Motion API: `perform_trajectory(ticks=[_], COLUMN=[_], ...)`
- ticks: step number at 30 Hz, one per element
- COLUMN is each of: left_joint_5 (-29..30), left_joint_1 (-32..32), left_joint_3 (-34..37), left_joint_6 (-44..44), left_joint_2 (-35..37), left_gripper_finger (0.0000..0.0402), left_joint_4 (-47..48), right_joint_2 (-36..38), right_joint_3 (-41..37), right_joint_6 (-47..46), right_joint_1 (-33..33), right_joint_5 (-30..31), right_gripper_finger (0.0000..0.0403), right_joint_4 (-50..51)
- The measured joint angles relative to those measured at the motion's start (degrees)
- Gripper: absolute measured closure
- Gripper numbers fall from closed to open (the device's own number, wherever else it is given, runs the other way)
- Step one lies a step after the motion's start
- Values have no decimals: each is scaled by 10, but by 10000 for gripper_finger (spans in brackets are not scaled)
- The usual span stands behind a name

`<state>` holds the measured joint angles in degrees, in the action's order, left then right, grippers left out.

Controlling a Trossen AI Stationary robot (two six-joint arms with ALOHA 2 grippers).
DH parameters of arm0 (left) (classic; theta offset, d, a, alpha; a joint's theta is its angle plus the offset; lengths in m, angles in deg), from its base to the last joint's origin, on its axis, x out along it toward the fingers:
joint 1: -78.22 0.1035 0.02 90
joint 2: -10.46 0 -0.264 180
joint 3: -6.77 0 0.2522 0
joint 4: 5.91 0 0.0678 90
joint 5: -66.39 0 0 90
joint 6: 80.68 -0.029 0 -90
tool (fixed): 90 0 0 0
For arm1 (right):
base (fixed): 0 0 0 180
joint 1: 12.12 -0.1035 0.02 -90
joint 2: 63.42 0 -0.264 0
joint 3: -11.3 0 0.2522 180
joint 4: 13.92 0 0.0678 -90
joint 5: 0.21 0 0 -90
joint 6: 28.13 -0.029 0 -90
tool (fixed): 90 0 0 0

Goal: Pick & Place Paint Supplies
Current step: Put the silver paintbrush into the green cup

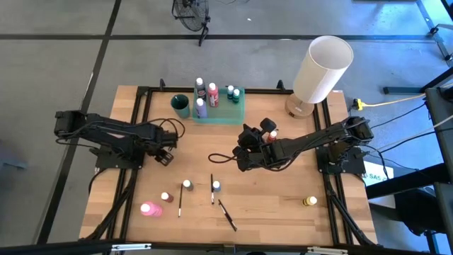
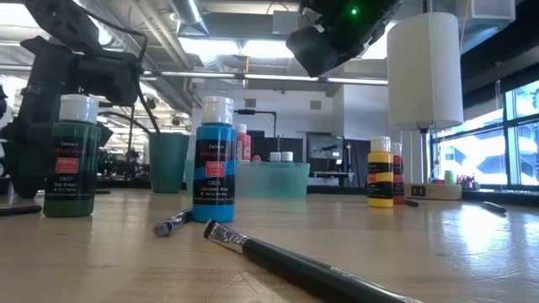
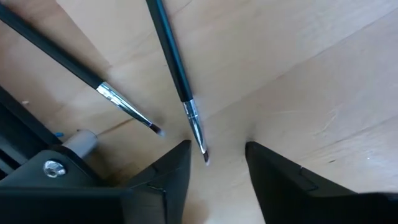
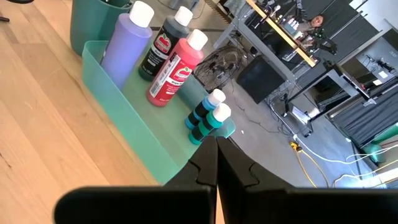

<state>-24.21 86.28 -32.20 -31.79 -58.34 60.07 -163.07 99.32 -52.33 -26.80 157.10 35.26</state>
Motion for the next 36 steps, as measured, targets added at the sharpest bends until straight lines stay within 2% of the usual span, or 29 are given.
perform_trajectory(ticks=[13,26,27,29,36], left_joint_5=[1,31,57,69,65], left_joint_1=[6,-15,-20,-32,-74], left_joint_3=[0,-13,-19,-34,-89], left_joint_6=[-7,-47,-46,-35,1], left_joint_2=[-1,5,6,14,22], left_gripper_finger=[393,399,399,399,399], left_joint_4=[-5,7,16,34,139], right_joint_2=[0,0,0,0,0], right_joint_3=[0,0,0,0,0], right_joint_6=[3,2,3,3,7], right_joint_1=[0,0,0,0,1], right_joint_5=[0,0,0,0,0], right_gripper_finger=[402,402,402,402,402], right_joint_4=[1,1,1,1,1])
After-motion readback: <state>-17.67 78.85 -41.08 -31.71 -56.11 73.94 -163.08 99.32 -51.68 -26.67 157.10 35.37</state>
